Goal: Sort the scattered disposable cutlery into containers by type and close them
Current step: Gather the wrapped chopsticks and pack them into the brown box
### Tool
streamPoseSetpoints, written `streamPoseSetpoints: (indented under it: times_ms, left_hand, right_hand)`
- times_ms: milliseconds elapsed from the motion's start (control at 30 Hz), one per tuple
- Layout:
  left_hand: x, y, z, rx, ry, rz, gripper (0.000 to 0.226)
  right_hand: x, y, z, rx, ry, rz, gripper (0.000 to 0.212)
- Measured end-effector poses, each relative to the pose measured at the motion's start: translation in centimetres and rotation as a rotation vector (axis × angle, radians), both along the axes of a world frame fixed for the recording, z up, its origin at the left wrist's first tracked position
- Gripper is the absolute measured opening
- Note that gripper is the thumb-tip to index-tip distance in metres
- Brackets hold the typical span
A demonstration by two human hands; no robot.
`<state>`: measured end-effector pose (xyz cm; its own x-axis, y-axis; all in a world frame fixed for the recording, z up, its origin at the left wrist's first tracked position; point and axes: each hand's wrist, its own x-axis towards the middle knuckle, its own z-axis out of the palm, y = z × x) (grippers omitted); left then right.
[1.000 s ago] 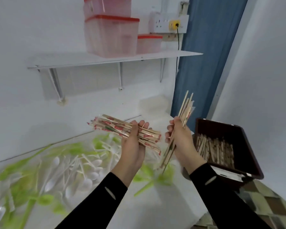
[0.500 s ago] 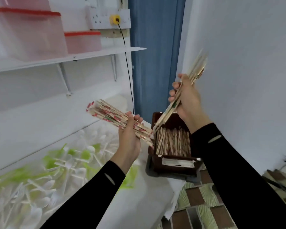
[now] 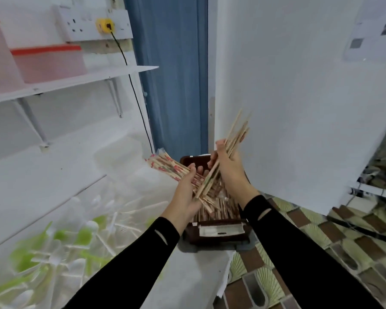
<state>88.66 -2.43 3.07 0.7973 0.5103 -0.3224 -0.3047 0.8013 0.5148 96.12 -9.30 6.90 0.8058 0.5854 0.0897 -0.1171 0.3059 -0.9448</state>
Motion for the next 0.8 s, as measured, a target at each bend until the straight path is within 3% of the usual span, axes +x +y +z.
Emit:
streamPoseSetpoints:
  times_ms: [233, 367, 467, 633, 733, 800]
  left_hand:
    - [1.7, 1.4, -1.7, 0.393, 0.214, -0.077, 0.020]
    - [1.8, 2.1, -3.1, 0.427, 0.345, -0.104, 0.014]
    - [2.0, 1.6, -3.8, 0.504, 0.471, -0.255, 0.020]
    - [2.0, 1.4, -4.4, 0.711, 0.609, -0.484, 0.029]
    - [3.0, 2.6, -6.5, 0.828, 0.726, -0.515, 0.063]
    - [3.7, 3.3, -8.3, 0.875, 0.772, -0.510, 0.066]
  right_hand:
    - [0.7, 0.2, -3.8, -0.042, 0.055, -0.047, 0.027]
    - [2.3, -0.2, -5.2, -0.142, 0.121, -0.191, 0.024]
    - [2.9, 0.0, -6.5, -0.293, 0.179, -0.190, 0.020]
    - [3.2, 0.1, -7.9, -0.600, 0.017, -0.133, 0.011]
    - [3.3, 0.0, -8.1, -0.744, -0.113, -0.172, 0.005]
    - [3.2, -0.1, -8.0, -0.816, -0.152, -0.151, 0.017]
